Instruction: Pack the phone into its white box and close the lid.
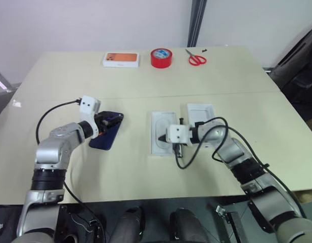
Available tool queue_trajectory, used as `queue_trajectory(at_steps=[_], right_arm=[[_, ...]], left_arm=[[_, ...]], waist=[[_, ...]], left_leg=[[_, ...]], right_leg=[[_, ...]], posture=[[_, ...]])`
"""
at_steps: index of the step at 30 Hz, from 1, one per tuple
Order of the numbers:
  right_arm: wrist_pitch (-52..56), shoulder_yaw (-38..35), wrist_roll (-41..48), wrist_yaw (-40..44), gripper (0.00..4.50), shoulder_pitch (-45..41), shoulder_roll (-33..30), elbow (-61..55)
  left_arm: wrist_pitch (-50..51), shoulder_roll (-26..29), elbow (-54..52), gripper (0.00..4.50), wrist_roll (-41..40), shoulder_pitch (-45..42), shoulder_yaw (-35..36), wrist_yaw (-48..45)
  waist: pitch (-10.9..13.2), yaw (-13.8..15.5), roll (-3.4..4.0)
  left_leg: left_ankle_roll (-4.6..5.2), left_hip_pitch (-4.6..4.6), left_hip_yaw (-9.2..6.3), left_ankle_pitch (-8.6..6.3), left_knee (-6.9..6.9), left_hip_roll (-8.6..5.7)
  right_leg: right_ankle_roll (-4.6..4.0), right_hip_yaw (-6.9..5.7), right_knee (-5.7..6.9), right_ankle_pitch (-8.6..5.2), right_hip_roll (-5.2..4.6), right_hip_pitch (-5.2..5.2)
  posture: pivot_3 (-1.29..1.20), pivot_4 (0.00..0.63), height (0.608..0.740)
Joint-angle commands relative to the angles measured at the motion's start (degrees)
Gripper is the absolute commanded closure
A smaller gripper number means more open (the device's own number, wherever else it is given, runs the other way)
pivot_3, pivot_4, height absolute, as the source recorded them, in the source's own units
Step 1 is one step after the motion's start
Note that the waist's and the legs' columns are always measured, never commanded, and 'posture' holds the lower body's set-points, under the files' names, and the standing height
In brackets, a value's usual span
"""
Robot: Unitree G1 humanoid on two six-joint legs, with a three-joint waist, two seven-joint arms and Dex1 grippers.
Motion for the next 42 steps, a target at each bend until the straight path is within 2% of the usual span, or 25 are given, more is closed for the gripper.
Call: queue_trajectory(at_steps=[1,5,10,13,20,28,42], right_arm=[[4.5,-4.1,3.6,-4.3,4.48,-3.7,4.7,-1.2],[9.6,-4.5,3.5,-9.3,4.48,-7.2,11.4,1.0],[13.9,-0.7,0.5,-12.9,4.48,-10.4,18.6,5.1],[18.1,2.3,-1.7,-13.5,4.48,-12.0,21.6,7.8],[24.9,7.1,-5.1,-14.3,4.48,-15.5,28.0,16.1],[25.3,8.0,-6.6,-15.1,4.48,-15.6,29.4,19.1],[23.3,8.0,-8.1,-14.4,4.48,-15.3,26.6,19.8]], left_arm=[[4.4,4.6,3.6,1.06,-3.0,-2.7,5.2,-2.5],[8.6,9.4,11.9,1.06,-4.5,-5.2,6.8,-6.8],[13.8,13.0,23.7,1.06,-5.3,-9.0,6.5,-13.2],[15.1,13.4,29.0,1.06,-4.5,-10.5,4.9,-17.0],[17.3,12.5,32.3,1.06,-1.4,-11.4,-3.6,-26.5],[17.7,8.7,35.0,1.06,1.1,-10.7,-7.7,-30.5],[19.3,2.8,35.6,1.06,1.8,-12.9,-6.0,-27.6]], waist=[[0.0,-0.2,0.0],[0.0,-0.1,0.0],[0.0,0.0,0.0],[0.0,0.0,-0.01],[0.0,-0.1,-0.02],[-0.2,0.0,0.11],[-0.4,0.7,0.31]], left_leg=[[-0.01,-0.01,0.0,0.0,-0.02,0.02],[-0.03,-0.01,-0.01,0.01,-0.02,0.02],[-0.03,0.0,-0.02,0.02,-0.01,-0.01],[-0.03,-0.01,-0.05,0.02,0.0,-0.04],[-0.06,-0.01,-0.06,0.04,-0.02,-0.07],[-0.06,0.03,-0.08,0.04,-0.02,-0.14],[0.05,0.54,-0.38,-0.03,-0.04,-0.36]], right_leg=[[0.0,-0.01,0.0,0.0,0.02,-0.02],[0.0,-0.02,0.02,0.0,0.02,-0.02],[0.0,-0.04,0.03,0.0,0.01,-0.26],[0.0,-0.05,0.04,0.0,0.0,-0.26],[0.0,-0.04,0.14,0.0,0.0,-0.34],[0.0,-0.04,0.19,0.0,-0.06,-0.31],[0.01,-0.05,0.19,0.0,-0.16,0.32]], posture=[[0.0,0.15,0.734],[0.0,0.15,0.734],[0.0,0.15,0.734],[0.0,0.15,0.734],[0.0,0.15,0.734],[0.0,0.15,0.734],[0.0,0.15,0.734]])
